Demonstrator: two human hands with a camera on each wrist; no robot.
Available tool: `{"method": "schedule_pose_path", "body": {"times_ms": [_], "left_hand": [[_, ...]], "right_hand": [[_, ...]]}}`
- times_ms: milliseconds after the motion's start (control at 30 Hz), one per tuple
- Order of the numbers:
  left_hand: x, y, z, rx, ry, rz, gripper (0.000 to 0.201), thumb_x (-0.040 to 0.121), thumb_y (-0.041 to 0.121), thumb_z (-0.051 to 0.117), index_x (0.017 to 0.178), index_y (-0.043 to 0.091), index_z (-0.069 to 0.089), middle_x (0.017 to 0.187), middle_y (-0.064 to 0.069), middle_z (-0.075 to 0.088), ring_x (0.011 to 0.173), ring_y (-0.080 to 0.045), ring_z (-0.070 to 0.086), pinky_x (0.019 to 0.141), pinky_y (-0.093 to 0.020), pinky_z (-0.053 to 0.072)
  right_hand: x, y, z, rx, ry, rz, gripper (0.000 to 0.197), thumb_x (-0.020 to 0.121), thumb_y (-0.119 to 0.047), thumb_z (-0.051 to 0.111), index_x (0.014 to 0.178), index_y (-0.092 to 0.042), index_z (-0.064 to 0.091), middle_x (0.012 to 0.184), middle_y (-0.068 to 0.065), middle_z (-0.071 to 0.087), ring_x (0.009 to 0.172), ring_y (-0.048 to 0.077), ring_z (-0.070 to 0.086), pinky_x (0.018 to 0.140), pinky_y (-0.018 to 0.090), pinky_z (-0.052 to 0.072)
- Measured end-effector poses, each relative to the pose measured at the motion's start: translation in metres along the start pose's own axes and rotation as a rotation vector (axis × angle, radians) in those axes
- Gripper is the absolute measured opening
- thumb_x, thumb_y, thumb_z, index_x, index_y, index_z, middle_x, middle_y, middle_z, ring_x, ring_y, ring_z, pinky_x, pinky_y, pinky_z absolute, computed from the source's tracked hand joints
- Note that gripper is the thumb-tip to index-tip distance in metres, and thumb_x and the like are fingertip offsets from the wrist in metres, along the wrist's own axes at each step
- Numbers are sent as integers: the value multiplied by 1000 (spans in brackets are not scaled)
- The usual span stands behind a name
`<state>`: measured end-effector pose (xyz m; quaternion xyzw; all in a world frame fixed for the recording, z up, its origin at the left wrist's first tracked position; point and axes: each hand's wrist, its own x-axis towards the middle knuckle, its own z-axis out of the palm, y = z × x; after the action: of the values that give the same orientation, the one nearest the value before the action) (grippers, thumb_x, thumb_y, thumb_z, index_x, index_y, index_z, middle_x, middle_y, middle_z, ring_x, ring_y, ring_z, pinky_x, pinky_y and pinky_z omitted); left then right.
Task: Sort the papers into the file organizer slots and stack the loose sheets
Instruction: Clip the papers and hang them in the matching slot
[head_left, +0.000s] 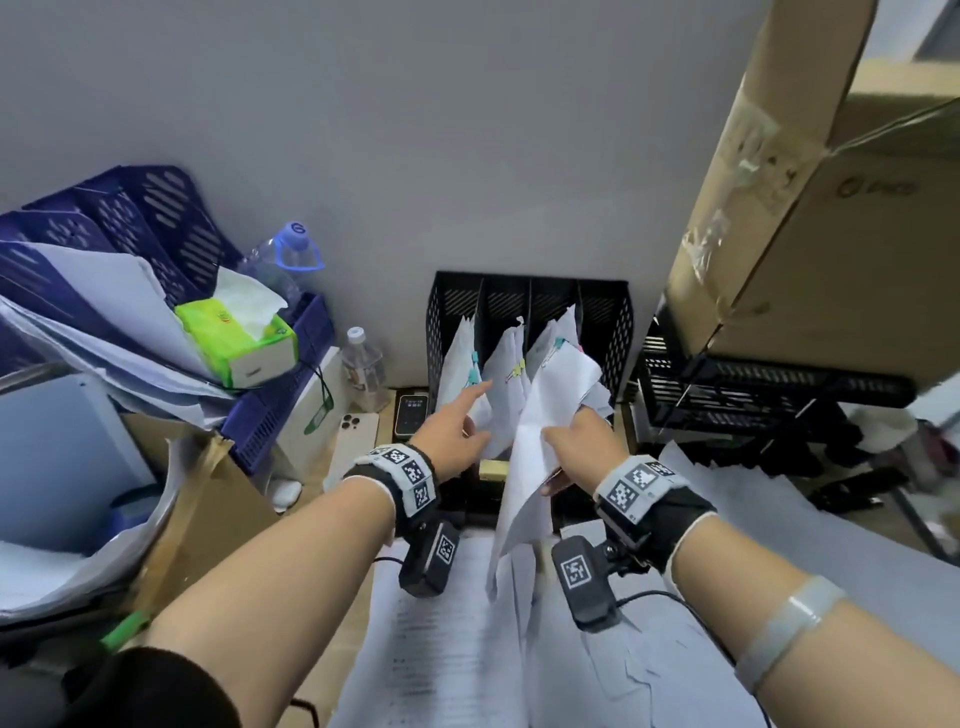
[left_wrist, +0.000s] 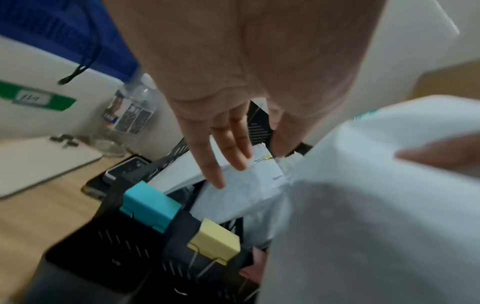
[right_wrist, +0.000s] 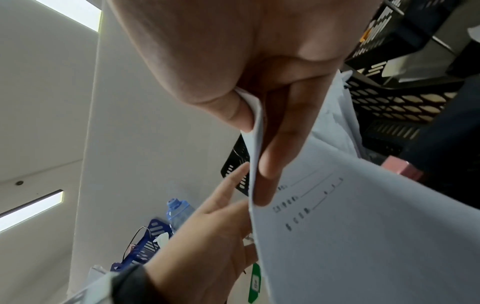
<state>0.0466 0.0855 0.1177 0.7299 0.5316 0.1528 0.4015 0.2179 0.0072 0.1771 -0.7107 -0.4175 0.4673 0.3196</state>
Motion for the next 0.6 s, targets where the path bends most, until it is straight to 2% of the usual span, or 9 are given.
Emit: {"method": "schedule_pose_path", "body": {"times_ms": [33, 100, 133, 200, 300, 400, 500, 533, 600], "left_hand": [[9, -1, 1, 150, -18, 18, 74, 92, 22, 57, 152, 47, 22, 95, -20, 60, 73, -28, 62, 76, -42, 61], [22, 2, 2, 341, -80, 4, 79, 91, 24, 54, 154, 48, 13, 112, -17, 49, 78, -30, 61, 78, -38, 58], [27, 1, 2, 412, -95, -24, 77, 91, 26, 54, 154, 47, 14, 126, -17, 42, 87, -34, 63, 79, -38, 57], [35, -1, 1, 523, -88, -92, 65, 90, 28, 55, 149, 36, 27, 145, -18, 29, 95, -39, 64, 77, -36, 54], [40, -9, -7, 522, 48, -164, 47, 91, 32, 53, 134, 19, 40, 137, -19, 41, 103, -40, 62, 79, -39, 49], [42, -19, -23, 522, 151, -155, 40, 94, 29, 51, 128, 10, 43, 122, -19, 59, 106, -40, 62, 85, -44, 51], [43, -29, -39, 554, 193, -149, 53, 91, 15, 49, 143, 9, 36, 115, -22, 66, 103, -42, 66, 83, -45, 52], [43, -30, -44, 558, 199, -143, 55, 91, 13, 48, 145, 9, 35, 115, -23, 66, 103, -43, 66, 83, -45, 52], [42, -30, -52, 552, 213, -106, 50, 91, 11, 48, 141, 6, 39, 113, -25, 67, 103, -45, 65, 82, -45, 50]], "right_hand": [[0, -3, -3, -15, -4, -11, 10, 91, -3, 45, 95, 3, 52, 77, 20, 58, 52, 37, 67, 49, 42, 58], [-1, -11, -8, -37, -5, -58, 21, 89, -3, 46, 106, 5, 54, 91, 23, 63, 59, 39, 68, 52, 45, 60], [-2, -17, -12, -63, 8, -87, 22, 88, -3, 47, 107, 6, 55, 91, 22, 64, 63, 39, 68, 53, 43, 61], [-7, -33, -20, -110, 31, -157, 18, 89, -4, 50, 104, 3, 59, 84, 15, 64, 67, 31, 65, 50, 29, 56], [-14, -59, -28, -40, 1, -231, 15, 91, -5, 53, 104, 1, 59, 83, 13, 61, 64, 30, 60, 44, 28, 48], [-10, -83, -28, 39, -4, -270, 8, 89, -6, 57, 97, -5, 55, 82, 10, 58, 51, 23, 55, 40, 29, 41], [9, -100, -18, 90, -16, -266, 42, 76, -18, 63, 112, 1, 54, 94, 15, 60, 61, 32, 57, 40, 29, 42], [16, -103, -13, 76, -24, -258, 49, 71, -21, 62, 114, 2, 55, 95, 16, 61, 61, 34, 57, 40, 28, 43], [26, -106, -1, 11, -40, -242, 48, 70, -21, 59, 113, 1, 56, 96, 13, 63, 59, 35, 59, 41, 29, 45]]}}
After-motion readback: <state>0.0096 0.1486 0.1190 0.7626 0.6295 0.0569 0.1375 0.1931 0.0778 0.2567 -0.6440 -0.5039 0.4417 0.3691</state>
